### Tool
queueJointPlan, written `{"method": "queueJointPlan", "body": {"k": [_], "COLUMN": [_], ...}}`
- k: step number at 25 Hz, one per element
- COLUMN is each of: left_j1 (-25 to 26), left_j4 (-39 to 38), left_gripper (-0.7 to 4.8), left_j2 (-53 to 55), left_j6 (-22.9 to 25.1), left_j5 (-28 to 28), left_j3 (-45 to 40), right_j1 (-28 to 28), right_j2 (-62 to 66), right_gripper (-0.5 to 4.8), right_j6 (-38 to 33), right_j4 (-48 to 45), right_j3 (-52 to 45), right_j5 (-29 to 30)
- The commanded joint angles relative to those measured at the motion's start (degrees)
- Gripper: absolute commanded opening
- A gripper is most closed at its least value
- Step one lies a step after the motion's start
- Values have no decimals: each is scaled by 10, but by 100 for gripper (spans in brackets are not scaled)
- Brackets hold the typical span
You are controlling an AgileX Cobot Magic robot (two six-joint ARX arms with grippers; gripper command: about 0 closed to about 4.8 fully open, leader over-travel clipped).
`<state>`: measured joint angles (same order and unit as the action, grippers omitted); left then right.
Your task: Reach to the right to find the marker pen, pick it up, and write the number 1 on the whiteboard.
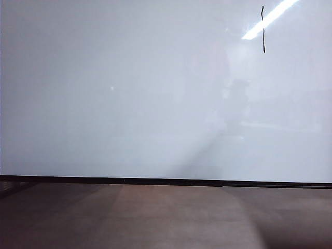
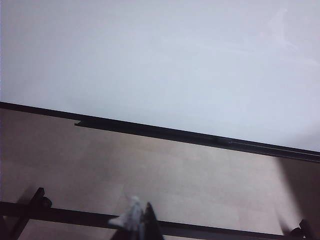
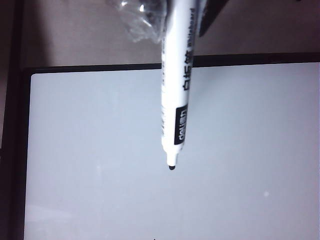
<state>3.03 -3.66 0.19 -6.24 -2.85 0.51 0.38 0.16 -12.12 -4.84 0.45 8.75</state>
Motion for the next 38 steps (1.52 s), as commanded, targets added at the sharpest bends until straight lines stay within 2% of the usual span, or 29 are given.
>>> {"method": "queueJointPlan", "body": {"k": [1, 5, 12, 16, 38], "left_j1": [0, 0, 0, 0, 0], "left_j4": [7, 7, 7, 7, 7], "left_gripper": [-1, -1, -1, -1, -1], "left_j2": [0, 0, 0, 0, 0], "left_j6": [0, 0, 0, 0, 0], "left_j5": [1, 1, 1, 1, 1], "left_j3": [0, 0, 0, 0, 0], "right_j1": [0, 0, 0, 0, 0], "right_j2": [0, 0, 0, 0, 0], "right_gripper": [-5, -5, -5, -5, -5], "right_j6": [30, 153, 153, 152, 152], "right_j4": [-9, -9, -12, -21, 5], "right_j3": [-3, -3, -3, -3, -3], "right_j5": [-29, -44, -50, -96, -102]}}
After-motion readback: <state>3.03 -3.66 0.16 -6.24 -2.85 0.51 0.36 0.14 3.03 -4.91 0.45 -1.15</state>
